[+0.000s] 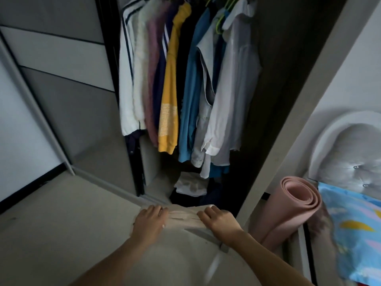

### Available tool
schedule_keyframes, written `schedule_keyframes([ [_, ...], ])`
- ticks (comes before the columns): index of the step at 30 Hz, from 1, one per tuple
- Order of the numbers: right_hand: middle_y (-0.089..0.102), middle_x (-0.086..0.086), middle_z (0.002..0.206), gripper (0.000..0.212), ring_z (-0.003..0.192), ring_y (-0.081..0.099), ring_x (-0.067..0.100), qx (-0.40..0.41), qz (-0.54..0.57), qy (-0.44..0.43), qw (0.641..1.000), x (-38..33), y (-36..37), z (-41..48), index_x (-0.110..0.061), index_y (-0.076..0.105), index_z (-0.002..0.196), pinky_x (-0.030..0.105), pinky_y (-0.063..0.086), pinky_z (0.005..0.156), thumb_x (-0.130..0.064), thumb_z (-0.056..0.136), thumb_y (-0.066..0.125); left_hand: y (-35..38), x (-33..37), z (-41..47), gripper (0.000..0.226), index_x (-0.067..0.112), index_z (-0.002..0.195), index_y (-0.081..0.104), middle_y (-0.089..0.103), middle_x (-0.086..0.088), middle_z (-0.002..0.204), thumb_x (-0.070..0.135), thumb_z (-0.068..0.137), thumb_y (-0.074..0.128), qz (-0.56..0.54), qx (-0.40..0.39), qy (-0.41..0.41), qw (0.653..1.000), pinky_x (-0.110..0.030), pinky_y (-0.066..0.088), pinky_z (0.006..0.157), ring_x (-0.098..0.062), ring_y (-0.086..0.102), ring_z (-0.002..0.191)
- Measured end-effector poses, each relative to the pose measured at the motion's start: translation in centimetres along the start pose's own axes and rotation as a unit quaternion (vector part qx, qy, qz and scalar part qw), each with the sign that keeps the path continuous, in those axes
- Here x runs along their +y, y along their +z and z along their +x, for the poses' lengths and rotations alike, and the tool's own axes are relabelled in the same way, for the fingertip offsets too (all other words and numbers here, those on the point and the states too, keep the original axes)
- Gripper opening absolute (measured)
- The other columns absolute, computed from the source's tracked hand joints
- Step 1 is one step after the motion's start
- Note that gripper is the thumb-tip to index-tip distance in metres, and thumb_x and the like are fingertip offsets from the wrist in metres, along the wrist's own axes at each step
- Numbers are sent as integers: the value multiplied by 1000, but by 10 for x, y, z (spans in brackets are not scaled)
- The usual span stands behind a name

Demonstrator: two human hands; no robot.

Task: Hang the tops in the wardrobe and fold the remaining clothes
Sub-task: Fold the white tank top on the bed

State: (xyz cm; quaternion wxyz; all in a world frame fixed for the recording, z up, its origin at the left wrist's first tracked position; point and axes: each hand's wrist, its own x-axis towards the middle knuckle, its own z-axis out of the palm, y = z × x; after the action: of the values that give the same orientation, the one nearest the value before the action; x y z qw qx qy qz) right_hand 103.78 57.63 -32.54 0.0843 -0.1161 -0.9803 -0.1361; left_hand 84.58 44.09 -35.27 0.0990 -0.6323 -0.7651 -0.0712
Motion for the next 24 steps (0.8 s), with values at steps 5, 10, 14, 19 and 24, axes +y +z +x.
schedule_keyframes([
  [5, 62, -7, 64, 49, 54, 59, 10, -45, 33, -2, 998, -6, 31, 23, -21, 74, 79, 19, 40, 37, -23, 32, 87, 25, -21, 0, 32, 14, 68, 71, 59, -1, 60, 23, 56, 42, -1, -15, -8, 1000, -20, 45, 43, -21, 58, 50],
  [10, 62, -8, 66, 48, 55, 59, 9, -60, 81, -1, 995, 6, 72, 61, -23, 74, 81, 19, 40, 37, -22, 35, 88, 54, -52, 29, 51, 13, 65, 68, 58, -2, 58, 18, 19, 88, -10, -74, -39, 996, -23, 47, 40, -21, 57, 47],
  [14, 61, -7, 64, 55, 52, 58, 10, -67, 129, 13, 989, 27, 114, 106, -23, 75, 84, 17, 39, 34, -21, 31, 89, 81, -87, 70, 53, 12, 66, 68, 58, -4, 58, 16, 18, 89, 13, -105, -41, 994, -25, 48, 39, -22, 57, 46],
  [19, 63, -8, 64, 66, 51, 60, 7, -135, 186, 33, 973, 45, 157, 155, -24, 75, 84, 14, 38, 33, -21, 20, 88, 116, -122, 109, 46, 12, 66, 66, 59, -5, 59, 10, 25, 88, 21, -141, -59, 988, -29, 49, 40, -25, 58, 47],
  [24, 68, -8, 70, 73, 56, 63, 4, -157, 220, 12, 963, 54, 181, 193, -24, 76, 85, 15, 41, 38, -24, 14, 88, 142, -152, 121, 48, 13, 68, 67, 61, -5, 61, 14, 25, 89, -3, -173, -58, 983, -30, 52, 44, -23, 60, 49],
])
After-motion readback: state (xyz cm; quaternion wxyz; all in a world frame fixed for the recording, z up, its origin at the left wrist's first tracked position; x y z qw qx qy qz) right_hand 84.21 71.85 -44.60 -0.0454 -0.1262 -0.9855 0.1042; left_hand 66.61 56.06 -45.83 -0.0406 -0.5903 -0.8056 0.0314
